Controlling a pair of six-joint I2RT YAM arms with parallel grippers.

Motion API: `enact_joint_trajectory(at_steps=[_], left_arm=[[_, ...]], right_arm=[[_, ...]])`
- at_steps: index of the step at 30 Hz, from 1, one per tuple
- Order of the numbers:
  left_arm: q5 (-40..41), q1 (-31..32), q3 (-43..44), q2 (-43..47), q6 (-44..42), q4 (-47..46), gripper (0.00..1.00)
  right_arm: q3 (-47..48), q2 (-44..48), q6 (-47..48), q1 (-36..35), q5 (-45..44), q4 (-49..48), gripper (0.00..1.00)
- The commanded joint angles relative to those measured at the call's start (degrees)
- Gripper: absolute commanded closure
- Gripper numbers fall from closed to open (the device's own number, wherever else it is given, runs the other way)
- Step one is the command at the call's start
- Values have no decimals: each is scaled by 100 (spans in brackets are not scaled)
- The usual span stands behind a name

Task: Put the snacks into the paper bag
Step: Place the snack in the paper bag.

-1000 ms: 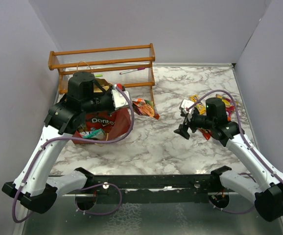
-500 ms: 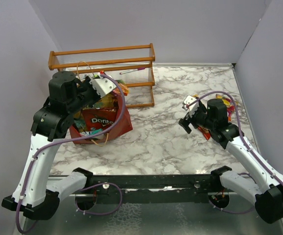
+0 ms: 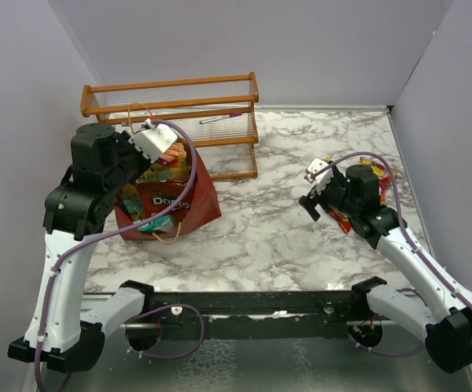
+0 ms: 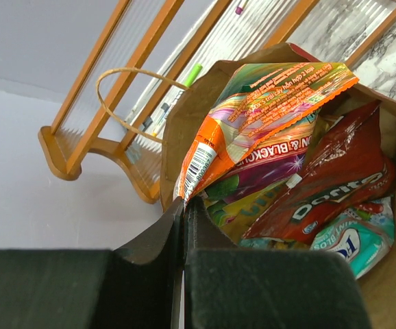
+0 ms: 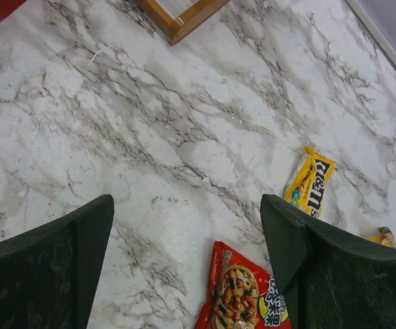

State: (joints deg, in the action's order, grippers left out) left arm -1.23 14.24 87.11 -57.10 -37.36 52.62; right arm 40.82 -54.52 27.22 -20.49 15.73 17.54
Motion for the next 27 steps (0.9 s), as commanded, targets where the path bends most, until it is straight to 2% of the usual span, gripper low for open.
enact_joint_trajectory(at_steps=[1, 8, 15, 23, 27], left_arm=[[-140, -147, 511, 119, 278, 129, 100], [-386, -272, 715, 96, 351, 412, 100], [-1114, -345, 1020, 98, 338, 950, 100], [-1263, -369, 566, 258, 200, 1255, 100], [-1122, -369, 343, 317, 241, 1109, 100]], right_arm=[[-64, 11, -4, 36, -140, -207, 12], [-73, 14, -1, 45, -125, -194, 12], [-74, 11, -5, 54, -113, -181, 12], [-74, 14, 10, 77, -105, -179, 12], [-86, 2, 15, 85, -105, -173, 12]])
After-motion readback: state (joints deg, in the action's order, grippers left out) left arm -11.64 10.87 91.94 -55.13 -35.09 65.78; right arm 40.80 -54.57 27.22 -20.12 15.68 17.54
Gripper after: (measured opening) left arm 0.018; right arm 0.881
